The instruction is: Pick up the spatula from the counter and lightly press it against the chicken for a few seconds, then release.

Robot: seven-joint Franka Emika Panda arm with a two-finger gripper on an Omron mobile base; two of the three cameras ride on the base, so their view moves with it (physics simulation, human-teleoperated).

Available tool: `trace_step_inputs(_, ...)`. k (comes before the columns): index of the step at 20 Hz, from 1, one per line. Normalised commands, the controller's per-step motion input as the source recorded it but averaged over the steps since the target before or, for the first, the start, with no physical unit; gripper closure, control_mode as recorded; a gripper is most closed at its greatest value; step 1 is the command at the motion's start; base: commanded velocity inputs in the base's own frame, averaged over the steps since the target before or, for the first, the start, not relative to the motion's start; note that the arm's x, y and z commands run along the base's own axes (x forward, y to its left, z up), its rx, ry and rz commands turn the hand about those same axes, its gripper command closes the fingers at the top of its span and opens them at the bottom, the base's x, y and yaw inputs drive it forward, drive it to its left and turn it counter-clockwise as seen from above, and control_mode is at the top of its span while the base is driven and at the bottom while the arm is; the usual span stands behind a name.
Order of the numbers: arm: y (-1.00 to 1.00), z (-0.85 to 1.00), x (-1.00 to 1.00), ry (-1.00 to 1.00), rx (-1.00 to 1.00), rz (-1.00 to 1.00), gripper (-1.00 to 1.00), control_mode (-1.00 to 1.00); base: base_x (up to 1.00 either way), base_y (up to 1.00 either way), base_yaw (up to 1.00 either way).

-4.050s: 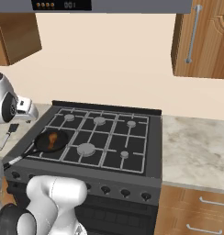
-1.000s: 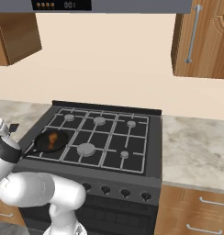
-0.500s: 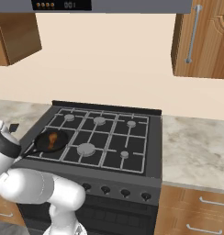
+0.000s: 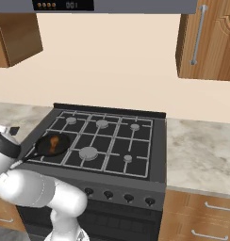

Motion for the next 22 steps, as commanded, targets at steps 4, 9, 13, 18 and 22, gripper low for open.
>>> trace_step_inputs(4, 0.00, -0.14, 0.17, 0.01, 0.00, 0.00, -1.00, -1.00, 0.00, 0.00, 0.00)
trace_step_inputs(9, 0.00, -0.13, 0.19, 0.03, 0.00, 0.00, -1.00, -1.00, 0.00, 0.00, 0.00)
trace_step_inputs(13, 0.03, -0.11, 0.17, 0.03, 0.00, 0.00, -1.00, -1.00, 0.00, 0.00, 0.00)
trace_step_inputs(18, 0.06, -0.11, 0.13, 0.02, 0.00, 0.00, -1.00, -1.00, 0.00, 0.00, 0.00)
trace_step_inputs(22, 0.06, -0.12, 0.08, 0.00, 0.00, 0.00, -1.00, -1.00, 0.00, 0.00, 0.00)
